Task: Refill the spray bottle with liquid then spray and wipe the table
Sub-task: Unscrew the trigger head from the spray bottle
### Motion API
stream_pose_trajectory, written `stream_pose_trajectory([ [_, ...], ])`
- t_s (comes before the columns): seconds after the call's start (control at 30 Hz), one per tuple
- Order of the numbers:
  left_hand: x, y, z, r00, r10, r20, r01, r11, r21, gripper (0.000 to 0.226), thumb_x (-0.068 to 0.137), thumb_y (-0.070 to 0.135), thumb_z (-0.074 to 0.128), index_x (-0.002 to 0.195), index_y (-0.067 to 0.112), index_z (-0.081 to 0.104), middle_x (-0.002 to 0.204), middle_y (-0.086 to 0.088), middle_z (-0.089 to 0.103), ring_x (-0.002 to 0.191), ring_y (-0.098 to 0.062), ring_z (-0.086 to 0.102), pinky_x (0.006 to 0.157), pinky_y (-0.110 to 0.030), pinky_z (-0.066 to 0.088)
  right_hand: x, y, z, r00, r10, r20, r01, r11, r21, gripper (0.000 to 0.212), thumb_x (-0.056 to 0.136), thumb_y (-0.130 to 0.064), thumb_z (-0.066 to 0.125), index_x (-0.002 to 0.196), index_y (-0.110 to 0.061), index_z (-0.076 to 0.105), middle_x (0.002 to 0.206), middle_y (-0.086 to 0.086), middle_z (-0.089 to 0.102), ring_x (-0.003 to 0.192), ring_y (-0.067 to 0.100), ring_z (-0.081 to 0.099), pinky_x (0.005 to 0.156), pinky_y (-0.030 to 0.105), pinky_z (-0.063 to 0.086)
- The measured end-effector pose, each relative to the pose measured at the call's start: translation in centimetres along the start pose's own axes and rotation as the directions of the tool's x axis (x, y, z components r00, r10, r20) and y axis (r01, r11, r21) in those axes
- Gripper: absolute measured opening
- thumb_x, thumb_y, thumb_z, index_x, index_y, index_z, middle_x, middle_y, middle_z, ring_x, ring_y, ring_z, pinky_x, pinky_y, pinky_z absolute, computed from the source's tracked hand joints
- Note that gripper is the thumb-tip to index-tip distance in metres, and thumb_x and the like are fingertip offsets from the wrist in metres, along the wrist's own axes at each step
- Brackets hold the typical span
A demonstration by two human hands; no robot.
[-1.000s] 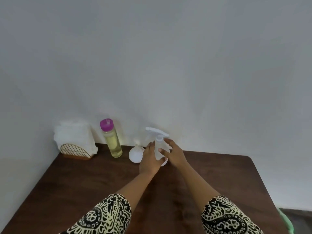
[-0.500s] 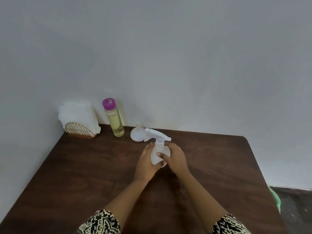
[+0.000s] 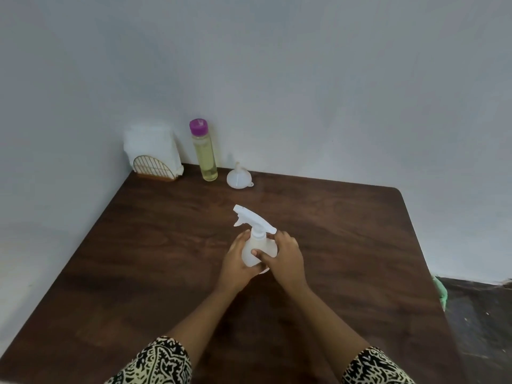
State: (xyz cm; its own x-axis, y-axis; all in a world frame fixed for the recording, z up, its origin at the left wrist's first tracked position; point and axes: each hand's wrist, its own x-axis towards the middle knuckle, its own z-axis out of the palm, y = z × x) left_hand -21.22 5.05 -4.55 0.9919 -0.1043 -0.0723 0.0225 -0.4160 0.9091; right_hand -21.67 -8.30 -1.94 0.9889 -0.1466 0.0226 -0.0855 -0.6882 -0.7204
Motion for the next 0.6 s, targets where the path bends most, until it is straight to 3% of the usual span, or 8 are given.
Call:
stream_pose_trajectory([
  [0.17, -4.3, -1.2, -0.2, 1.000, 0.016, -0.001, -0.016, 0.998, -0.065, 0.075, 0.064, 0.037, 0.077, 0.133, 0.029, 0.049, 0.130, 0.010, 0.057, 0.118, -0.010, 0.057, 0.095, -0.043, 0.052, -4.8, 0.0, 0.5, 0.999, -0.009, -0.034, 0.010, 1.000, 0.027, 0.046, 0.075, -0.052, 0.070, 0.108, -0.022, 0.060, 0.096, -0.012, 0.056, 0.092, 0.009, 0.048, 0.073, 0.024, 0.043],
  [0.4, -6.8, -1.6, -0.5, 0.999, 0.037, -0.011, -0.038, 0.997, -0.069, 0.075, 0.066, 0.032, 0.080, 0.134, 0.029, 0.048, 0.131, 0.011, 0.057, 0.119, -0.007, 0.056, 0.097, -0.041, 0.051, -7.1, -0.3, 0.7, 1.000, -0.010, -0.017, 0.010, 1.000, 0.005, 0.050, 0.073, -0.056, 0.069, 0.108, -0.022, 0.059, 0.097, -0.012, 0.055, 0.093, 0.008, 0.048, 0.079, 0.028, 0.044],
  [0.5, -6.9, -1.2, -0.6, 0.999, 0.044, -0.016, -0.046, 0.996, -0.077, 0.073, 0.065, 0.029, 0.081, 0.131, 0.032, 0.050, 0.127, 0.014, 0.059, 0.117, -0.003, 0.056, 0.096, -0.039, 0.051, -7.4, -1.1, 0.7, 0.999, 0.003, -0.036, 0.003, 0.989, 0.147, 0.061, 0.065, -0.065, 0.061, 0.109, -0.022, 0.060, 0.101, -0.013, 0.055, 0.099, 0.005, 0.047, 0.084, 0.028, 0.044],
  [0.6, -7.0, -0.8, -0.7, 0.998, 0.062, -0.011, -0.063, 0.994, -0.091, 0.071, 0.066, 0.033, 0.080, 0.131, 0.033, 0.050, 0.128, 0.016, 0.059, 0.118, -0.003, 0.056, 0.098, -0.036, 0.050, -7.7, -2.3, 0.6, 0.993, 0.026, -0.118, 0.015, 0.944, 0.328, 0.055, 0.063, -0.062, 0.065, 0.102, -0.023, 0.060, 0.096, -0.015, 0.057, 0.099, 0.002, 0.049, 0.080, 0.022, 0.044],
])
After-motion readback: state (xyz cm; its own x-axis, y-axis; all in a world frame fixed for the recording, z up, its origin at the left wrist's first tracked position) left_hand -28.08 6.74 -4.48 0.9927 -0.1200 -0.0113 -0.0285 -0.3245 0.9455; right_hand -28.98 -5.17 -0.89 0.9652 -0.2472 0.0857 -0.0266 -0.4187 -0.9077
